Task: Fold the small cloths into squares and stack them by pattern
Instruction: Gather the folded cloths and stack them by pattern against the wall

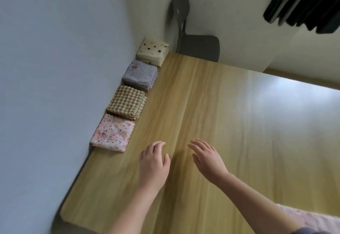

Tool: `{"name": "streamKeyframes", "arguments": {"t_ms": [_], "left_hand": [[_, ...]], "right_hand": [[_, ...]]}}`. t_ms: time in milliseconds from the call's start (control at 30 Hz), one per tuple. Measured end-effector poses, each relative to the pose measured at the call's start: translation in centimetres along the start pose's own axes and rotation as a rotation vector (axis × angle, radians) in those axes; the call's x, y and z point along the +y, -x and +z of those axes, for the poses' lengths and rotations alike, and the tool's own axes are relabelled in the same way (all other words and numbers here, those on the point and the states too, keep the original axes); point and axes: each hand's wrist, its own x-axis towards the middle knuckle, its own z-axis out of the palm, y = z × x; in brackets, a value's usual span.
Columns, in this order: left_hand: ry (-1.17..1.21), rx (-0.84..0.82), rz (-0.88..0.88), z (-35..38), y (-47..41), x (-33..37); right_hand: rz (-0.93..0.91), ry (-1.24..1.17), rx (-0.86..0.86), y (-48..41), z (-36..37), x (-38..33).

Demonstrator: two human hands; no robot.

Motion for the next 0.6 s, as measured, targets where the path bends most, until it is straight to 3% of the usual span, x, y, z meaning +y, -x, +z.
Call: {"name": "streamKeyframes", "arguments": {"t_ms": [200,300,600], "left_hand": [[-0.009,-0.092,0.017,8.6,3.5,13.1],[-0.020,-0.224,0.026,12.6,6.0,19.4],[-0.093,-0.473,0.155,16.6,9.7,27.7]], "right_hand": [[0.116,0.002,-0.034,9.1,-5.1,12.0],[0.161,0.012,-0.074,13.9,-7.1,17.5],[0.395,0.008,-0.034,24.0,-11.0,25.5]]}}
